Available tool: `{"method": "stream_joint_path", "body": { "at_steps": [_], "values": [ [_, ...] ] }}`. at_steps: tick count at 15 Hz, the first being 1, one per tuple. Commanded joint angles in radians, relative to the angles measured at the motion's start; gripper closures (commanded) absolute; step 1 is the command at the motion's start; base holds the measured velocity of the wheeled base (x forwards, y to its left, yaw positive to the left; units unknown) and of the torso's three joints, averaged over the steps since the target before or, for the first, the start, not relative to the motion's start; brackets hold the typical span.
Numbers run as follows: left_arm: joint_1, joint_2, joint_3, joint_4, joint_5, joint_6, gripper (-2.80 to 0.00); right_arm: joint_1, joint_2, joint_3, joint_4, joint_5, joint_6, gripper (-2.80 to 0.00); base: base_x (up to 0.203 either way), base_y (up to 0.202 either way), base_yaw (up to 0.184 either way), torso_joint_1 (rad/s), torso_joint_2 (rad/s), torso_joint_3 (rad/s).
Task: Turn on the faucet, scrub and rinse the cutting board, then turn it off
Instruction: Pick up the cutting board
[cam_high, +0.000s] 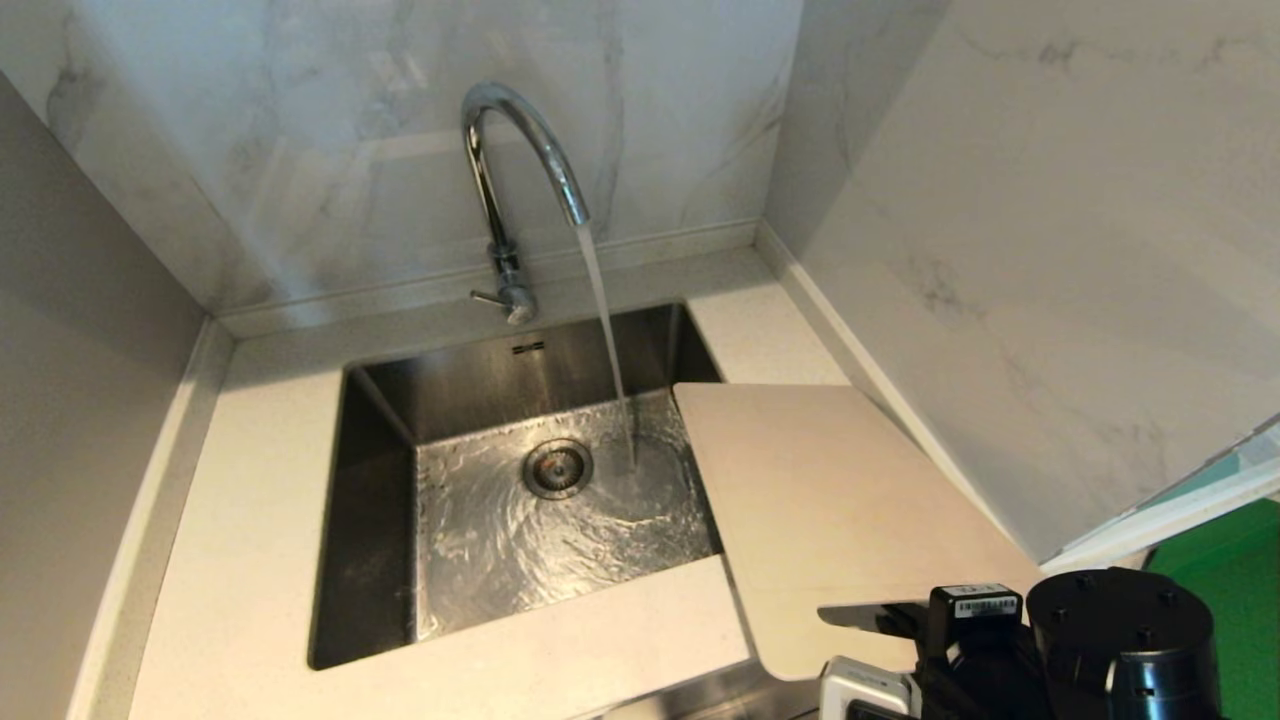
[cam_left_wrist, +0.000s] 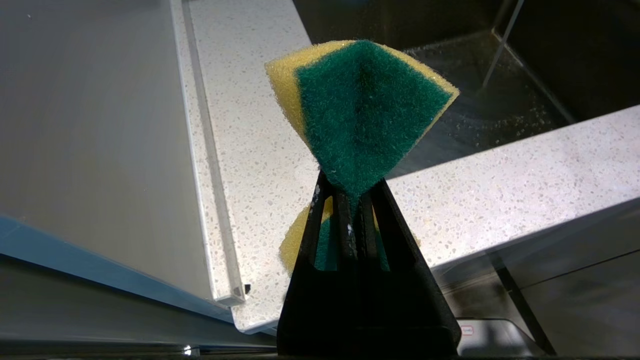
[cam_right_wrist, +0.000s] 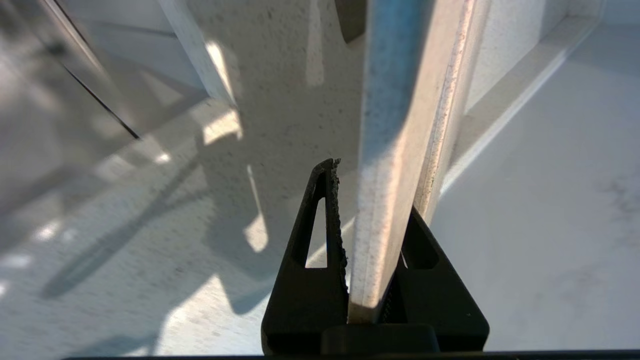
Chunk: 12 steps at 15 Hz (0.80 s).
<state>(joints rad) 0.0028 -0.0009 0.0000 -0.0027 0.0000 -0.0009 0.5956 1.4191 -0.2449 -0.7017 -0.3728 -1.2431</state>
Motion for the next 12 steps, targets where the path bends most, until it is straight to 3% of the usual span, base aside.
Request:
{"method": "stream_joint_path", "body": {
  "at_steps": [1,5,12],
  "values": [
    [0.0,-0.001,0.0,0.0,0.0,-0.001,0.0,-0.003,-0.005,-0.001,-0.006,-0.003,-0.032,0.0,0.0,0.0,0.0,0.0,0.0,0.0],
    [0.0,-0.001,0.0,0.0,0.0,-0.001,0.0,-0.01,-0.014,-0.015,-0.007,-0.003,-0.113,0.0,0.0,0.0,0.0,0.0,0.0,0.0],
    [0.0,-0.001,0.0,0.0,0.0,-0.001,0.0,-0.01,-0.014,-0.056,-0.009,-0.002,-0.141,0.0,0.0,0.0,0.0,0.0,0.0,0.0]
  ]
}}
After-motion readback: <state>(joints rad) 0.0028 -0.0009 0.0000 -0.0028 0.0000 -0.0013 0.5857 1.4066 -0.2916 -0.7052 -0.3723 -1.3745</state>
